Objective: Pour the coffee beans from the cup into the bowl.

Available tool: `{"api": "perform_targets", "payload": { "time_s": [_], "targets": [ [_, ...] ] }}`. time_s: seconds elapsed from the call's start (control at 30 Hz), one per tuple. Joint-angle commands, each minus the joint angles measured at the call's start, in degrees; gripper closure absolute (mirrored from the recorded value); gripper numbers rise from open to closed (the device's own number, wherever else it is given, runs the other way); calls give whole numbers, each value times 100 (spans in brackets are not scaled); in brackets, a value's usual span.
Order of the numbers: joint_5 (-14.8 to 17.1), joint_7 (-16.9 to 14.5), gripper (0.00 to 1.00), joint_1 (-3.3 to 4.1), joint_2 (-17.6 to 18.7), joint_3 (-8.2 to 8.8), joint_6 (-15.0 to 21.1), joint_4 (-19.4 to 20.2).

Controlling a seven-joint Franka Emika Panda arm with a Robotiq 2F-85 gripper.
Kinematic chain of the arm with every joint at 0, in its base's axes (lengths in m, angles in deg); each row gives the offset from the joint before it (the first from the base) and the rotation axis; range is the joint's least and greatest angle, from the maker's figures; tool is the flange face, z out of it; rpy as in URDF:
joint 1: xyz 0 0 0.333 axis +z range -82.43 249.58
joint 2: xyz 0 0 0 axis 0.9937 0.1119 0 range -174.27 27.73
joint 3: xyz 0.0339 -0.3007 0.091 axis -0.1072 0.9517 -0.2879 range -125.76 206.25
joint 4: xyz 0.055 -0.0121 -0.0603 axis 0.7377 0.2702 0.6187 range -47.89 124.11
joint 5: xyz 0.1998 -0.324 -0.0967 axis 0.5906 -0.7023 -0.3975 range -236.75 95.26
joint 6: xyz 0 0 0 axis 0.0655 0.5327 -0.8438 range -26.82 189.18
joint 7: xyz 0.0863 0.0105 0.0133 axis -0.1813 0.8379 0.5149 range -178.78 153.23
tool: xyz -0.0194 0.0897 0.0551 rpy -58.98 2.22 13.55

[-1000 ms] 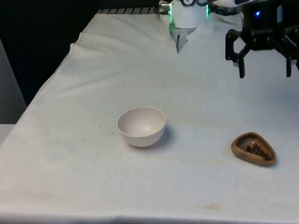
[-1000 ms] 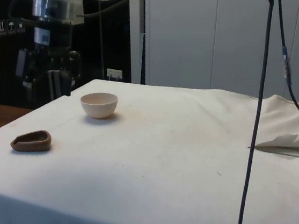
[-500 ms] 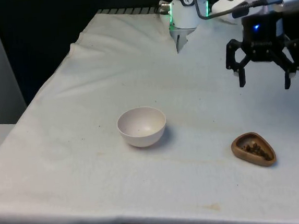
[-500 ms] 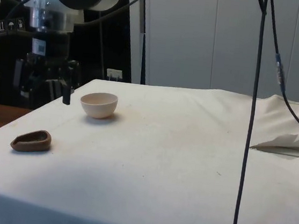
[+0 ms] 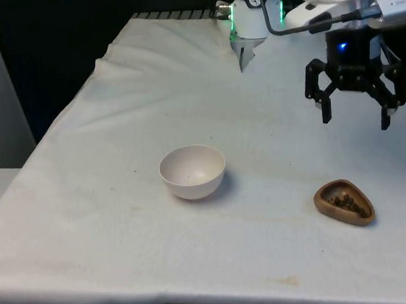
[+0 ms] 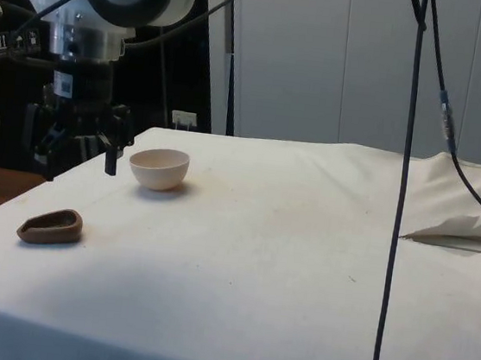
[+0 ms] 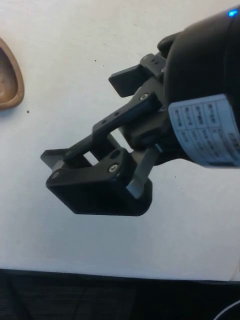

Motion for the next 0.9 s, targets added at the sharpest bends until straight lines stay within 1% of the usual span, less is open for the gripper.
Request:
{"api": "perform_targets", "payload": {
  "time_s": [0.0, 0.03, 0.3, 0.33, 0.37, 0.57, 0.63, 0.67, 0.7, 0.87],
  "targets": [
    [-6, 40, 0, 0, 6, 0, 0, -6],
    [-34, 160, 0, 34, 34, 46, 46, -23],
    [-160, 550, 0, 34, 92, 63, 34, -86],
    [-138, 487, 0, 0, 57, 17, 0, -46],
    [-178, 590, 0, 34, 103, 63, 34, -92],
    [-286, 837, 0, 34, 155, 69, 52, -155],
    [-355, 963, 0, 29, 183, 63, 57, -183],
    [-344, 922, 0, 0, 160, 29, 0, -160],
    [-372, 1003, 0, 29, 195, 63, 57, -189],
    [-453, 1215, 0, 29, 252, 74, 52, -229]
  ]
}}
